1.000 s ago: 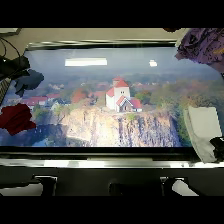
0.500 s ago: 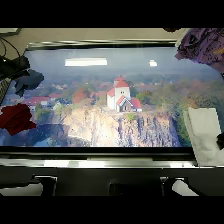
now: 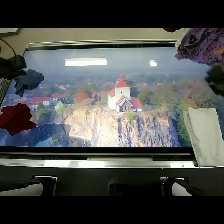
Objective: Fold the clothes and pants, and hang the long-sleeved shirts on hangers.
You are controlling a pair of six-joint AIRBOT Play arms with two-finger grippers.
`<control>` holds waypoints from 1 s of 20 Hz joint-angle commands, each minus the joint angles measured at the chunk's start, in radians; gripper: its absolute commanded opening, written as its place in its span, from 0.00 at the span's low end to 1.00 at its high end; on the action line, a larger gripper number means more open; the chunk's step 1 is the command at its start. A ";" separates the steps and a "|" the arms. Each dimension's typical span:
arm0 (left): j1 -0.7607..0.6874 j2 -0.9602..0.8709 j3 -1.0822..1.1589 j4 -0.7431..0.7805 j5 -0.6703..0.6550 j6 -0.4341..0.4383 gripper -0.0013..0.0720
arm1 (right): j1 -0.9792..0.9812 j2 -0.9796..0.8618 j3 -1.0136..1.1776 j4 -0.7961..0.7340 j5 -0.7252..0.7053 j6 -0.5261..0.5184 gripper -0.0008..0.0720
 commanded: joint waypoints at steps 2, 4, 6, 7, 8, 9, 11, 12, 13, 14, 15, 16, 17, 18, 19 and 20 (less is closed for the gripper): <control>-0.001 0.084 -0.005 -0.002 -0.016 0.036 0.04 | 0.410 -0.002 0.032 0.010 -0.035 -0.110 0.17; -0.022 0.126 -0.044 -0.005 -0.014 0.039 0.04 | 0.563 -0.002 0.032 -0.077 -0.008 -0.127 0.06; -0.059 0.166 -0.113 -0.004 -0.002 0.077 0.04 | 0.665 -0.002 0.032 -0.123 0.028 -0.159 0.06; -0.082 0.180 -0.146 -0.005 0.008 0.098 0.04 | 0.702 -0.002 0.032 -0.123 0.048 -0.206 0.06; -0.106 0.188 -0.171 -0.004 0.017 0.132 0.04 | 0.727 -0.002 0.032 -0.123 0.068 -0.251 0.06; -0.125 0.189 -0.185 -0.004 0.024 0.153 0.04 | 0.745 -0.002 0.032 -0.124 0.085 -0.293 0.06; -0.144 0.188 -0.194 0.002 0.039 0.152 0.04 | 0.750 -0.002 0.032 -0.123 0.106 -0.325 0.06; -0.143 0.188 -0.194 0.003 0.044 0.152 0.04 | 0.747 -0.001 0.032 -0.129 0.109 -0.325 0.06; -0.141 0.188 -0.194 0.010 0.043 0.152 0.04 | 0.747 -0.001 0.032 -0.143 0.108 -0.325 0.06; -0.141 0.188 -0.194 0.037 0.042 0.151 0.04 | 0.747 -0.001 0.032 -0.146 0.108 -0.325 0.06; -0.141 0.188 -0.194 0.052 0.041 0.148 0.04 | 0.747 -0.001 0.032 -0.148 0.106 -0.326 0.06; -0.141 0.188 -0.194 0.052 0.043 0.148 0.04 | 0.747 -0.002 0.032 -0.149 0.103 -0.325 0.06; -0.142 0.188 -0.194 0.051 0.043 0.148 0.04 | 0.747 -0.001 0.032 -0.149 0.100 -0.325 0.06; -0.143 0.188 -0.194 0.051 0.043 0.148 0.04 | 0.747 -0.002 0.032 -0.149 0.099 -0.326 0.06; -0.143 0.188 -0.194 0.051 0.043 0.148 0.04 | 0.747 -0.002 0.032 -0.149 0.099 -0.325 0.06; -0.143 0.188 -0.194 0.051 0.043 0.148 0.04 | 0.747 -0.002 0.032 -0.149 0.099 -0.326 0.06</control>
